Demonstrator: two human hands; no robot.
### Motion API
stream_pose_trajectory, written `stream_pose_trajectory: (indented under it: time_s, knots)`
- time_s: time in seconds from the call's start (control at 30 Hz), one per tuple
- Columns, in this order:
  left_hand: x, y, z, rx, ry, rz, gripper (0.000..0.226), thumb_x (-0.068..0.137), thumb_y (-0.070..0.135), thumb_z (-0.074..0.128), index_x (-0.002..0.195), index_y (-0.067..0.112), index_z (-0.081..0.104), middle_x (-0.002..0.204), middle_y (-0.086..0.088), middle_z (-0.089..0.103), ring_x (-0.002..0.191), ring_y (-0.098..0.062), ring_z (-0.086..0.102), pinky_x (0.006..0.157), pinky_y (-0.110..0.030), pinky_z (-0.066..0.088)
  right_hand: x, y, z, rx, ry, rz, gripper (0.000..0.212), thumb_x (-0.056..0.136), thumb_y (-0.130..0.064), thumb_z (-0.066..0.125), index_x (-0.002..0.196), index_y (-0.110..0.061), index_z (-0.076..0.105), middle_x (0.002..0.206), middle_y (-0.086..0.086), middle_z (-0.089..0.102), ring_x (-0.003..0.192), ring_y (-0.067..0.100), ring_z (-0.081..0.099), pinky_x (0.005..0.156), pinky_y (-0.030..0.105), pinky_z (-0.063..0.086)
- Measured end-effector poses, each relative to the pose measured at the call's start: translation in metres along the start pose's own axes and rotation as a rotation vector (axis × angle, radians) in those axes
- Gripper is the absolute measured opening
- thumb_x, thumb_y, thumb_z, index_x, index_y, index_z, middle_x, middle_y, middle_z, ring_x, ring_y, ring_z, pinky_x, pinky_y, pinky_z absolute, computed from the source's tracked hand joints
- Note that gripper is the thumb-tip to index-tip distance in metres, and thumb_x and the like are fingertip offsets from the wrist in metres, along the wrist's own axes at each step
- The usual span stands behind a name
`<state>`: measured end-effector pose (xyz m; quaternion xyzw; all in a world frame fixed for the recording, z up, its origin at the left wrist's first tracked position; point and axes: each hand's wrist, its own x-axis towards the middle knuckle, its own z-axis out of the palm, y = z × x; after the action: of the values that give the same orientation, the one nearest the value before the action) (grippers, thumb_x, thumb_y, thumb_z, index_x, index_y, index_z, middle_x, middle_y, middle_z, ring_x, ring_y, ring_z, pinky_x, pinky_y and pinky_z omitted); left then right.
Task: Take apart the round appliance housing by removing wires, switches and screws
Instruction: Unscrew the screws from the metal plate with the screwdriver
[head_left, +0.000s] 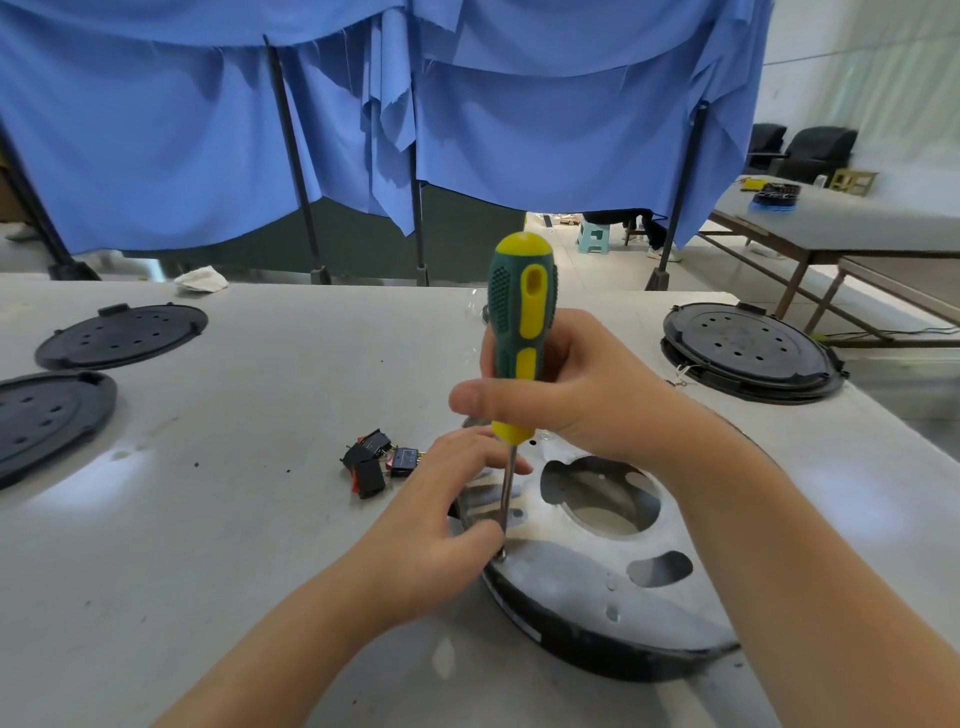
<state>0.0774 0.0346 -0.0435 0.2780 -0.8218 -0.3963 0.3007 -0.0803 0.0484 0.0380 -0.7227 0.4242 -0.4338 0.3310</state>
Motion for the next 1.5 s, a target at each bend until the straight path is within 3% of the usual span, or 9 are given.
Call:
stream_pose_trajectory:
  time_s: [0.13,0.3,0.4,0.57,0.77,0.93,1.2,1.37,1.5]
  knots:
    - [-0.004,0.002,-0.001,0.008,0.097,0.085,0.034,0.079,0.017,0.054,0.103,0.037,0.067,0.118,0.032,0.059,0.121,0.025,0.034,0.105,-0.001,0.017,-0.003,0.004,-0.002,0.029,0.073,0.017,0.027,0.078,-0.024,0.075,0.071,-0.004,0.058,0.060,0.003,0.050,0.056,0.011,0.050,0.056,0.018,0.045]
    - [-0.002,0.005,0.001,-0.121,0.163,0.151,0.028,0.090,0.017,0.054,0.101,0.038,0.068,0.091,0.017,0.074,0.088,-0.007,0.071,0.080,-0.014,0.052,-0.005,0.005,0.000,0.016,0.169,0.004,0.027,0.073,-0.027,0.078,0.072,-0.004,0.065,0.061,0.011,0.056,0.055,0.011,0.054,0.054,0.017,0.048]
    - [0.000,0.005,-0.002,-0.159,0.136,0.113,0.024,0.088,0.018,0.057,0.103,0.034,0.067,0.087,0.012,0.075,0.084,-0.013,0.073,0.079,-0.019,0.054,-0.005,0.004,0.000,0.035,0.208,-0.010,0.024,0.064,-0.030,0.082,0.077,-0.013,0.070,0.071,0.010,0.067,0.062,0.008,0.060,0.059,0.017,0.053]
    - [0.001,0.004,-0.003,-0.209,0.144,0.077,0.020,0.084,0.020,0.060,0.097,0.033,0.069,0.081,0.009,0.076,0.080,-0.014,0.073,0.077,-0.019,0.054,-0.005,0.005,-0.002,0.078,0.253,-0.014,0.053,0.052,-0.034,0.083,0.092,-0.007,0.060,0.079,0.015,0.065,0.069,0.017,0.062,0.069,0.032,0.058]
    - [0.002,0.003,-0.001,-0.229,0.165,0.069,0.018,0.083,0.019,0.061,0.092,0.032,0.070,0.080,0.008,0.076,0.078,-0.014,0.074,0.077,-0.021,0.056,-0.006,0.005,-0.005,0.079,0.270,0.023,0.063,0.051,-0.032,0.082,0.101,0.000,0.060,0.095,0.018,0.068,0.076,0.023,0.067,0.069,0.026,0.059]
    - [0.001,0.004,-0.002,-0.258,0.199,0.065,0.017,0.079,0.018,0.066,0.090,0.031,0.071,0.077,0.005,0.076,0.075,-0.016,0.074,0.074,-0.020,0.055,-0.008,0.006,-0.009,0.262,0.124,0.035,0.033,0.061,-0.015,0.083,0.090,-0.008,0.068,0.080,0.005,0.073,0.078,0.019,0.072,0.067,0.026,0.057]
    - [0.001,0.008,-0.004,-0.245,0.247,0.056,0.020,0.075,0.003,0.077,0.076,0.023,0.073,0.068,0.001,0.073,0.064,-0.017,0.072,0.064,-0.017,0.054,-0.014,0.006,-0.022,0.438,-0.256,0.044,0.046,0.087,-0.017,0.056,0.132,-0.012,0.050,0.126,0.009,0.064,0.121,0.024,0.058,0.099,0.035,0.047]
    - [0.002,0.010,-0.001,-0.248,0.272,0.031,0.014,0.071,0.016,0.078,0.076,0.027,0.072,0.067,0.003,0.073,0.064,-0.015,0.072,0.064,-0.016,0.053,-0.010,0.009,-0.016,0.314,0.011,0.055,0.036,0.071,-0.016,0.076,0.106,-0.025,0.069,0.106,-0.006,0.071,0.095,0.014,0.068,0.085,0.037,0.056]
    - [0.002,0.010,-0.002,-0.278,0.273,0.009,0.013,0.069,0.017,0.081,0.074,0.025,0.071,0.067,0.000,0.073,0.064,-0.015,0.072,0.063,-0.016,0.052,-0.011,0.011,-0.015,0.313,0.143,0.007,0.037,0.062,-0.014,0.080,0.097,-0.017,0.070,0.092,0.005,0.074,0.085,0.021,0.072,0.071,0.029,0.057]
